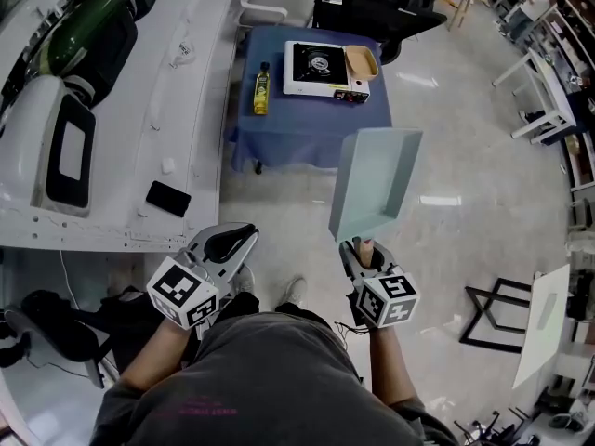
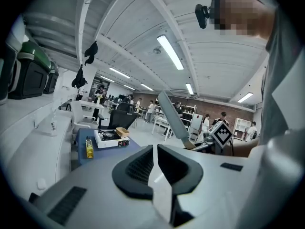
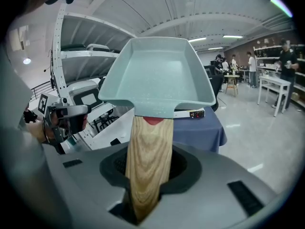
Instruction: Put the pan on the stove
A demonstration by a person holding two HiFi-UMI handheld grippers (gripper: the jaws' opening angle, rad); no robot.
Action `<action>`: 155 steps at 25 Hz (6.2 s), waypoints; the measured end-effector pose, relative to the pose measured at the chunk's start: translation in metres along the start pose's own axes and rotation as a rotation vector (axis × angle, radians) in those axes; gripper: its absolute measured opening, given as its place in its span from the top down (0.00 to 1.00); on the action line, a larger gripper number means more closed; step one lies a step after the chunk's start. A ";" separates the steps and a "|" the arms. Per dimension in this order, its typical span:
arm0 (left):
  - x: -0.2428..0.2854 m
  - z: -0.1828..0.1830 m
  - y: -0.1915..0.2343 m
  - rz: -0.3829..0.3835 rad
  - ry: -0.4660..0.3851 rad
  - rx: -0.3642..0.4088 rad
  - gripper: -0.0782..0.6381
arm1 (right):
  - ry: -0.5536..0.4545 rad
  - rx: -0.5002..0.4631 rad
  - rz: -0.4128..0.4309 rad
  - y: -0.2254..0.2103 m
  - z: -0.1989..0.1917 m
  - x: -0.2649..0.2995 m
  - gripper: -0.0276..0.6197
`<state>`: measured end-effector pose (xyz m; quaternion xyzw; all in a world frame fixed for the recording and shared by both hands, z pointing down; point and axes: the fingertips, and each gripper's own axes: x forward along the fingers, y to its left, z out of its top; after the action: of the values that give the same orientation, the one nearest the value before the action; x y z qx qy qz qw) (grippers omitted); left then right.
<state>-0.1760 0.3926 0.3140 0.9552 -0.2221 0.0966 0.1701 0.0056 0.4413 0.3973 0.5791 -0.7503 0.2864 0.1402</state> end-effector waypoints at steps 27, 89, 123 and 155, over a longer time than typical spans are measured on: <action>0.051 -0.025 -0.031 0.128 -0.004 -0.049 0.85 | 0.059 -0.001 0.088 -0.071 -0.029 -0.012 0.79; 0.235 0.099 0.326 0.040 0.069 -0.091 0.85 | 0.106 0.062 -0.024 -0.143 0.196 0.300 0.79; 0.360 0.131 0.371 0.238 0.126 -0.178 0.85 | 0.352 -0.044 0.120 -0.263 0.228 0.432 0.79; 0.401 0.083 0.400 0.297 0.196 -0.292 0.86 | 0.588 -0.085 0.112 -0.299 0.162 0.507 0.79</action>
<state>0.0039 -0.1321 0.4547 0.8634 -0.3541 0.1798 0.3113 0.1617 -0.1038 0.6232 0.4225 -0.7196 0.4174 0.3597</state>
